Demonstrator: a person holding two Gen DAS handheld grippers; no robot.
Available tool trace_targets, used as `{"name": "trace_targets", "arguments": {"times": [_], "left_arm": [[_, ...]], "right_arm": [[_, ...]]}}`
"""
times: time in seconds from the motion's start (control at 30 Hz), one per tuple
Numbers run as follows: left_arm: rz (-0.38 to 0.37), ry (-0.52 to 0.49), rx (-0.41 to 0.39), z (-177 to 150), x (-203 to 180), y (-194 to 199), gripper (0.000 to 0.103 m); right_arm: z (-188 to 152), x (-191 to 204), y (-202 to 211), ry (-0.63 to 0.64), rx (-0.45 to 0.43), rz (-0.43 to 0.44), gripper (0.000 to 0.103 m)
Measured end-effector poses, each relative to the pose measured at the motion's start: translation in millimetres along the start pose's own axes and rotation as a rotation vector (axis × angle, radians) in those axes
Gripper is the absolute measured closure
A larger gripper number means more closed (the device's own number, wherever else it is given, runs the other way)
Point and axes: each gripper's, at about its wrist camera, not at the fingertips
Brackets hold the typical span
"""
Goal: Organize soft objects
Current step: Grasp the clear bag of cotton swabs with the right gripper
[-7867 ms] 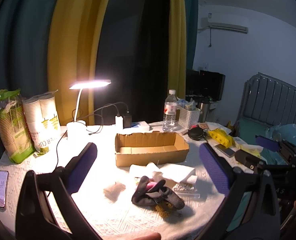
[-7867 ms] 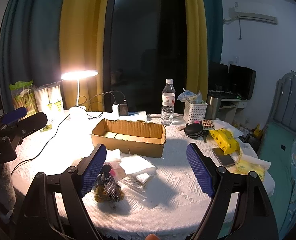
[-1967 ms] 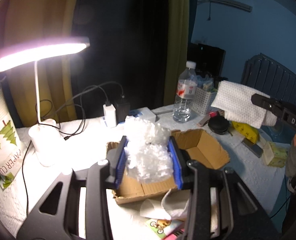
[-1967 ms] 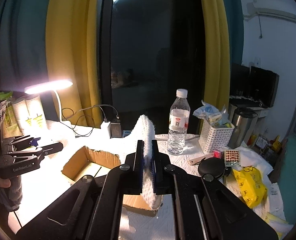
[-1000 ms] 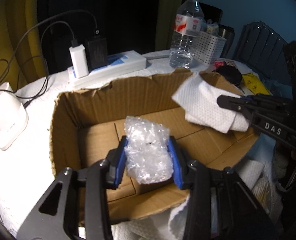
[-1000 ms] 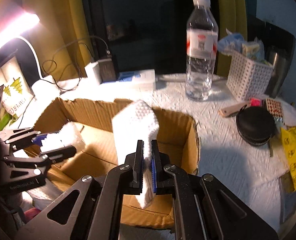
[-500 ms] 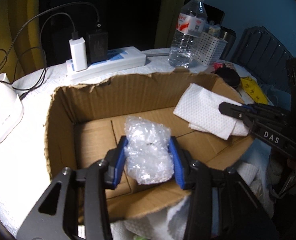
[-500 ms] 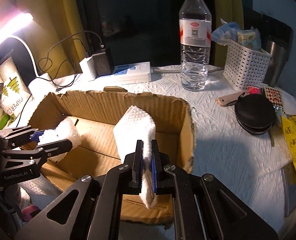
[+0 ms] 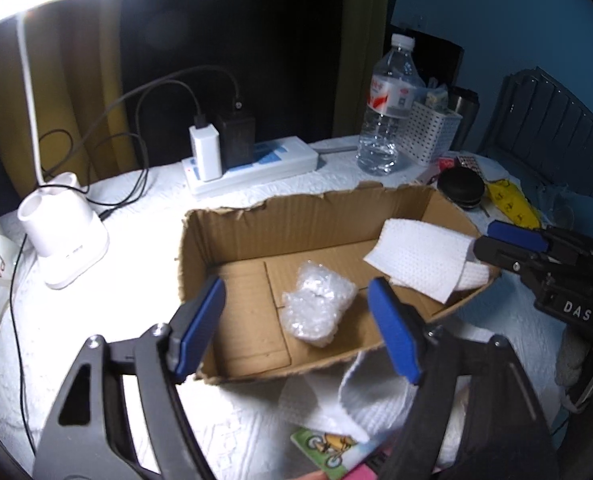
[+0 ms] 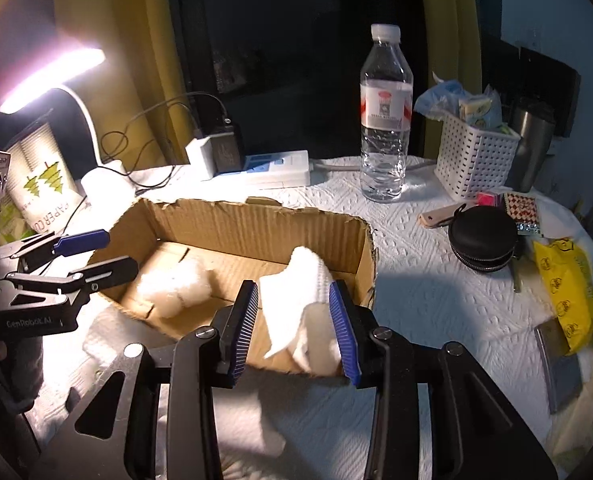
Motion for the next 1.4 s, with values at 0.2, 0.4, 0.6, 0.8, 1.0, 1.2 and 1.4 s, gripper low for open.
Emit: {"name": "trace_targets", "arguments": {"times": [0.2, 0.4, 0.6, 0.8, 1.0, 1.2, 1.4], "left_arm": [[0.005, -0.003, -0.024, -14, 2, 24, 0.028], [0.007, 0.006, -0.035, -31, 5, 43, 0.028], [-0.003, 0.021, -0.035, -49, 5, 55, 0.028], [-0.026, 0.026, -0.023, -69, 1, 62, 0.027], [-0.051, 0.041, 0.002, -94, -5, 67, 0.022], [-0.104, 0.087, 0.018, -115, -12, 72, 0.016], [-0.146, 0.092, 0.073, -129, -27, 65, 0.011]], "right_arm": [[-9, 18, 24, 0.019, -0.024, 0.013, 0.057], [-21, 35, 39, 0.036, -0.029, 0.031, 0.056], [-37, 48, 45, 0.044, -0.011, 0.041, 0.047], [-52, 52, 57, 0.039, -0.013, 0.038, 0.044], [-70, 50, 65, 0.025, -0.003, 0.030, 0.044], [-90, 44, 74, 0.006, 0.005, 0.018, 0.044], [-107, 35, 76, -0.022, 0.021, 0.014, 0.044]]}}
Point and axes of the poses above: each gripper's, at about its wrist camera, not at the fingertips, and y roughly against the way its jaws point, x to its left, z to its top, and after that the axes turned 1 degree about -z, right-handed
